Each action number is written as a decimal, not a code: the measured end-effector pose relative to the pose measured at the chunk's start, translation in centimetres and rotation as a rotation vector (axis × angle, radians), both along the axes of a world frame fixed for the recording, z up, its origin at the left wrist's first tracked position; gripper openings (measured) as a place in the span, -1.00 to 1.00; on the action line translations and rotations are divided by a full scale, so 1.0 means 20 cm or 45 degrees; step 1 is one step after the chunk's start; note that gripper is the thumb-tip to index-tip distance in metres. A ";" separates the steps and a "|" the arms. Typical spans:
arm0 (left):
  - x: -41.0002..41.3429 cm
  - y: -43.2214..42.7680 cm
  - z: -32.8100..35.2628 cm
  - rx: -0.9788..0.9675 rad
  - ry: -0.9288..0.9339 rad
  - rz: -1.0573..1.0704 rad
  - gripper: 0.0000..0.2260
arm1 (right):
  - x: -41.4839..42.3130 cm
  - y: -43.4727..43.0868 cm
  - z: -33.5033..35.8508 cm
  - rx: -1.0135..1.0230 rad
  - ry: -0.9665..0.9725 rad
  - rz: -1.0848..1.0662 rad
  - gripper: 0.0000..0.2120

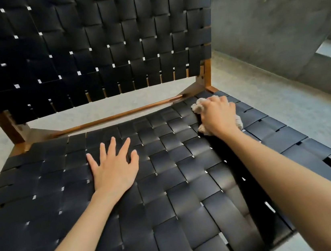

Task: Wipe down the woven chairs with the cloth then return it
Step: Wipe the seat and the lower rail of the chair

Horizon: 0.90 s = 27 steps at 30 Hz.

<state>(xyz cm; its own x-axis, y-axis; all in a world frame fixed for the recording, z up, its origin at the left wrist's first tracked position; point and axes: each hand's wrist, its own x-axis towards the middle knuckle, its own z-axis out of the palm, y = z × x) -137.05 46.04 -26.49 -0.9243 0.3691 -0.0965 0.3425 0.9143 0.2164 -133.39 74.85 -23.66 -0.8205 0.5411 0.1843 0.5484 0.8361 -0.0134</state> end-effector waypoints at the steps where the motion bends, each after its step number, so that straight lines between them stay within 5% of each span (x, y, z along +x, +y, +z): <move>1: -0.02 0.01 -0.01 -0.004 0.000 0.000 -0.52 | -0.01 0.04 0.00 0.011 0.014 -0.021 -0.70; 10: -0.01 0.01 -0.07 -0.028 0.097 0.007 -0.49 | -0.30 0.09 -0.05 -0.041 0.096 -0.018 -0.73; 20: 0.00 0.03 -0.05 -0.049 0.103 0.031 -0.45 | -0.61 -0.83 -0.14 -0.423 0.074 0.753 -0.76; 27: -0.01 0.01 -0.06 -0.004 0.087 0.032 -0.46 | -0.53 -0.39 -0.12 -0.128 -0.081 0.457 -0.68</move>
<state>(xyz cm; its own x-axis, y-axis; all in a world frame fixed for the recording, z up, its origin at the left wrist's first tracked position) -137.24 46.27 -27.70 -0.9378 0.3455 -0.0340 0.3333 0.9235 0.1900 -143.92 66.97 -26.04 -0.9692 0.2301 0.0879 0.2234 0.9714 -0.0804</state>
